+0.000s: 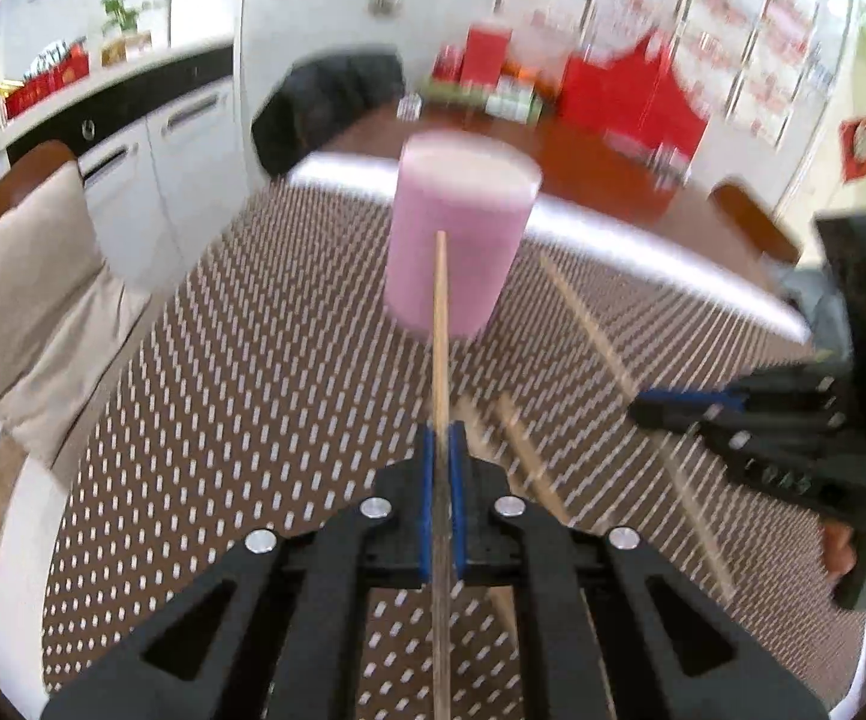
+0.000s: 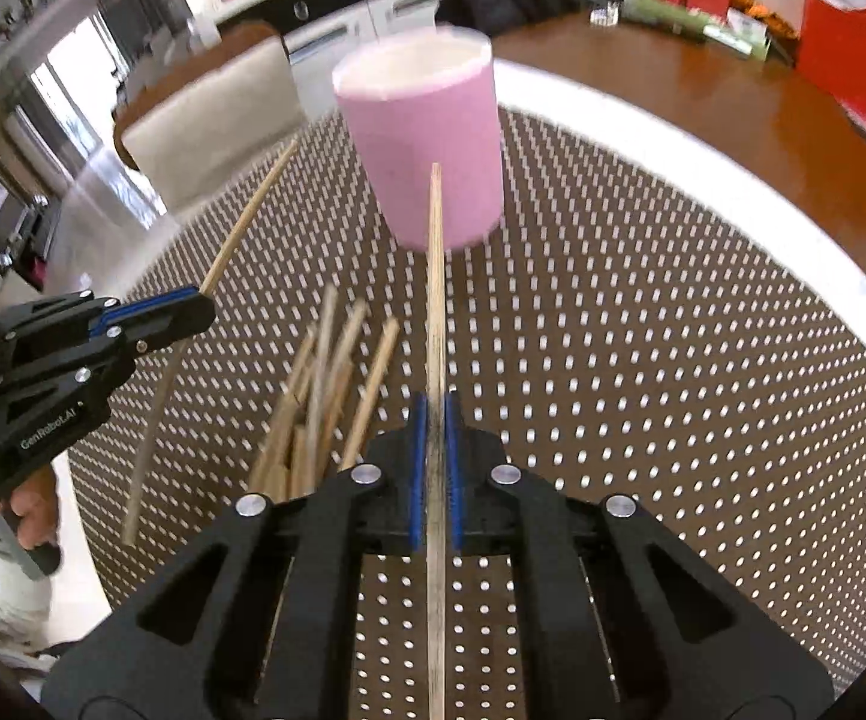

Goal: Organize utensils
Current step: 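Lift the held chopsticks upright and carry both grippers over the pink cup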

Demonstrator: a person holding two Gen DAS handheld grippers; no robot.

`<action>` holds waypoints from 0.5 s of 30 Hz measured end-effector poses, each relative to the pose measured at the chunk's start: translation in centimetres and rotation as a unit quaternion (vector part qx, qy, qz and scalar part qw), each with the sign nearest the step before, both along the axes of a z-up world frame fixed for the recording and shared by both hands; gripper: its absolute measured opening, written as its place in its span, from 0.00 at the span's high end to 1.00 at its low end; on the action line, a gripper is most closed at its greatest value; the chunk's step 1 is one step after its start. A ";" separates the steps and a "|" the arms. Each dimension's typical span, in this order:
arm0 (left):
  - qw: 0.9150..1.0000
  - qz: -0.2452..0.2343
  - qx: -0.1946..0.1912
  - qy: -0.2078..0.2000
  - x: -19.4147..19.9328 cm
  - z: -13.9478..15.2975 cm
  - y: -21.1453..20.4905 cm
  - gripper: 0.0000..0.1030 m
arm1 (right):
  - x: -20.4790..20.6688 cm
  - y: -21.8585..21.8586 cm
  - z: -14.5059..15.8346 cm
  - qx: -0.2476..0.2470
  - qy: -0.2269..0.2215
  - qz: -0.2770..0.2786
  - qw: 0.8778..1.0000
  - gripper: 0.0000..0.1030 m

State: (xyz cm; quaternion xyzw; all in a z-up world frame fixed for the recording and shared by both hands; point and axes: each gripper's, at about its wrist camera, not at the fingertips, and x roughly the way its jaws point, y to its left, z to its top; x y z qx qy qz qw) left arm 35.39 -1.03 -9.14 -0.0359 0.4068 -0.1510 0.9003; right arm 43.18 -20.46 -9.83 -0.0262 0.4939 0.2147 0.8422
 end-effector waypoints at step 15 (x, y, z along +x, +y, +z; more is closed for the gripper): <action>0.981 -0.020 -0.033 -0.192 1.1 7.6 -3.3 0.95 | -3.5 -1.0 6.8 0.085 -0.149 -0.020 0.985 0.94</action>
